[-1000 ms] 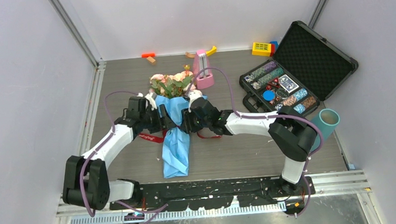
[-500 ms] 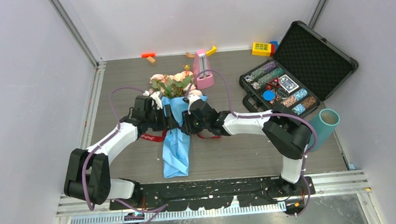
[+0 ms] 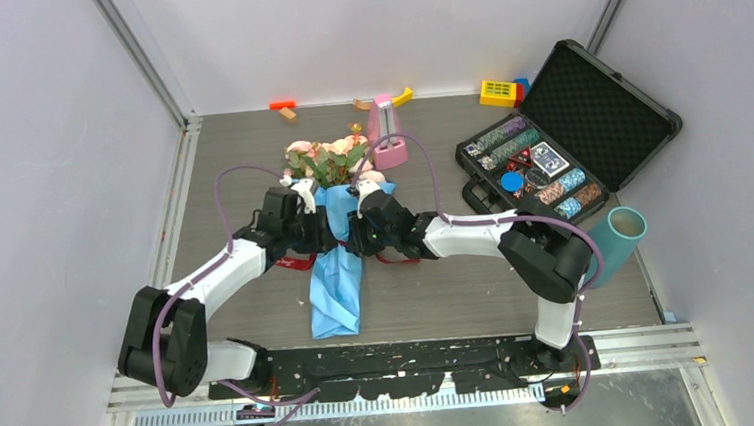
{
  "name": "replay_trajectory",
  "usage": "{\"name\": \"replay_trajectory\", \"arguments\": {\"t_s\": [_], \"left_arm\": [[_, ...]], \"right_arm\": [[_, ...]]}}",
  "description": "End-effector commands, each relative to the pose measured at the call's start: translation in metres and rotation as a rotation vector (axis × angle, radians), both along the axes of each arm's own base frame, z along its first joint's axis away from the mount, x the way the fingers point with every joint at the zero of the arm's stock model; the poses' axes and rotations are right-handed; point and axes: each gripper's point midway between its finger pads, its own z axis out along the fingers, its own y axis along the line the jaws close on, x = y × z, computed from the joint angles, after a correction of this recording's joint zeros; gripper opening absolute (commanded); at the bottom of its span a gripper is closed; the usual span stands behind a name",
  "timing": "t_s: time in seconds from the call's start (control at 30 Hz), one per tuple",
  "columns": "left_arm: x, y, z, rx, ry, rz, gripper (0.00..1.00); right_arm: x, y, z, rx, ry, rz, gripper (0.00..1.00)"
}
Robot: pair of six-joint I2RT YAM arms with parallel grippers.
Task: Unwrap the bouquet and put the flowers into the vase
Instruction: Untie the ribbon from the wrapping paper.
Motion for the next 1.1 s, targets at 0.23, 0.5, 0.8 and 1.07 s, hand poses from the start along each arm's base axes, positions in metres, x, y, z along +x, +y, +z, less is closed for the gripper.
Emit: {"name": "replay_trajectory", "arguments": {"t_s": [0.23, 0.5, 0.8, 1.07], "left_arm": [[0.014, -0.005, 0.008, 0.039, -0.099, -0.018, 0.4], [0.014, -0.004, 0.007, 0.054, -0.105, -0.008, 0.12], [0.008, 0.0, 0.02, 0.029, -0.129, 0.029, 0.0], [-0.002, 0.005, 0.023, 0.007, -0.123, 0.078, 0.0]], "right_arm": [[0.012, 0.005, 0.007, 0.033, -0.029, -0.033, 0.22], [0.015, 0.002, 0.008, 0.027, -0.04, -0.055, 0.08], [0.017, -0.009, 0.005, -0.005, -0.05, -0.095, 0.0], [0.017, -0.02, 0.011, -0.017, -0.06, -0.131, 0.0]]}}
